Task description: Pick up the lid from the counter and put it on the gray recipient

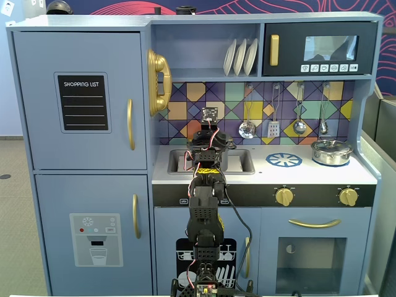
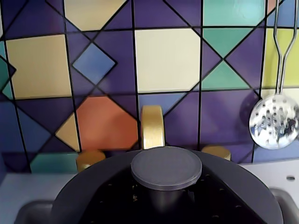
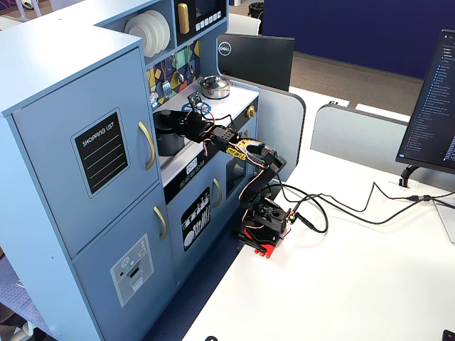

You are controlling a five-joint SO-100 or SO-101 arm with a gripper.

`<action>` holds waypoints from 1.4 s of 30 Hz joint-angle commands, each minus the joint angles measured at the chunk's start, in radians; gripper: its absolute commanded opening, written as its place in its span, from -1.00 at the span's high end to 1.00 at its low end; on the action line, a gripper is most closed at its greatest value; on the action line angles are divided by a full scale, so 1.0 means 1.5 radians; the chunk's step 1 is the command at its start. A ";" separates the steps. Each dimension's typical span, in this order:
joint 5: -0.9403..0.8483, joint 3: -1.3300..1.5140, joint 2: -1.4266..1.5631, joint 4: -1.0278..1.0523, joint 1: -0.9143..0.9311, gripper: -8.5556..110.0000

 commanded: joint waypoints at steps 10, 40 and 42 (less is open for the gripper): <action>-0.013 0.013 0.017 -0.028 -0.018 0.86; 0.004 0.087 0.554 0.813 -0.013 0.71; -0.037 0.165 0.586 0.836 -0.001 0.79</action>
